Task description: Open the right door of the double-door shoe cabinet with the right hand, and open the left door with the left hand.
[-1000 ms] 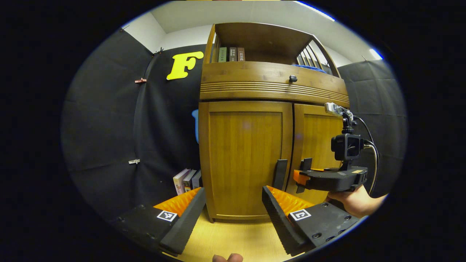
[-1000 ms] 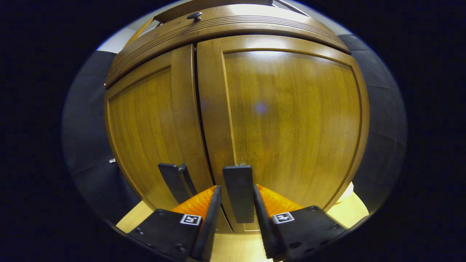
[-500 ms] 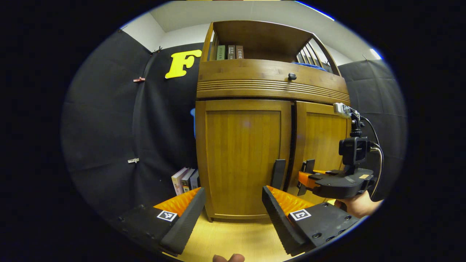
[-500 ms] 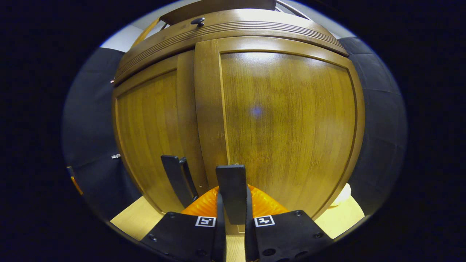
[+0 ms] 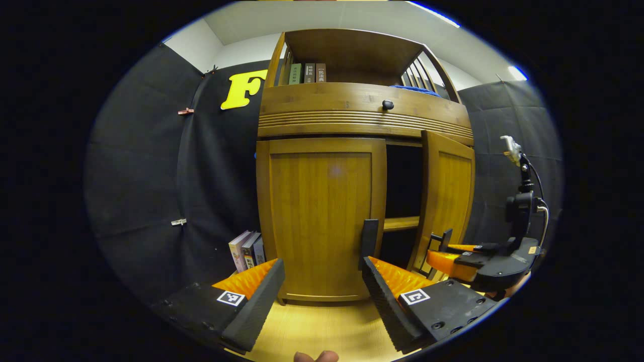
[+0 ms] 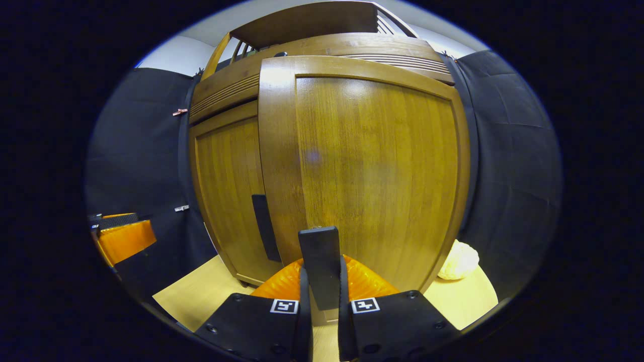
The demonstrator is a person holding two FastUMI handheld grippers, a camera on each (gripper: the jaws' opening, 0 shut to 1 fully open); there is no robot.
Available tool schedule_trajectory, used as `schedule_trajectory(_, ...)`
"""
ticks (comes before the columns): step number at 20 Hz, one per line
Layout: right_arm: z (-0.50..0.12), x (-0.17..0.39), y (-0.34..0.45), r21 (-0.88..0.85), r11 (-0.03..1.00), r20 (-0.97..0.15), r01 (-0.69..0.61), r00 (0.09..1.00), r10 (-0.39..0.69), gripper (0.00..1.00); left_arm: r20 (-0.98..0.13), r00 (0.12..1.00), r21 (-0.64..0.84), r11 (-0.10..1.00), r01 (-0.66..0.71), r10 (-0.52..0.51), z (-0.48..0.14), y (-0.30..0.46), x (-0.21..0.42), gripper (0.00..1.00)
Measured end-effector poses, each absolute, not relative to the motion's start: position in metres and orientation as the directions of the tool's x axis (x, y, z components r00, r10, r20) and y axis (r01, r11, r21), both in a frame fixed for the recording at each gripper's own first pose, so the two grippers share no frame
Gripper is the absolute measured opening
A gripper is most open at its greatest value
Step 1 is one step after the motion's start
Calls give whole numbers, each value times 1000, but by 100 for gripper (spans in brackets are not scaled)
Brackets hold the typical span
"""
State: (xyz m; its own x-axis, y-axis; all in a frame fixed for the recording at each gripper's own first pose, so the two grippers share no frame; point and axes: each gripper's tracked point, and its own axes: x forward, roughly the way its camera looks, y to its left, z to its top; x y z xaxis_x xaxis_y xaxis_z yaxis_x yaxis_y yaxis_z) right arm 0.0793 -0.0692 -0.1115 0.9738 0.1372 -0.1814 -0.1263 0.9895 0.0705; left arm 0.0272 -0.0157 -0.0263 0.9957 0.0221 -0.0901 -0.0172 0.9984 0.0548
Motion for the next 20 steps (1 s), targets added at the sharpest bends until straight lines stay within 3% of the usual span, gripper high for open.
schedule_trajectory(8,-108,23,-114,68,992,-200,-104,973,116,23,-86,996,61,997,38,-33,-27,-46,41,97)
schedule_trajectory(20,-105,-34,-200,155,984,-240,83,970,-44,22,-92,987,60,988,140,-135,-35,-91,66,96)
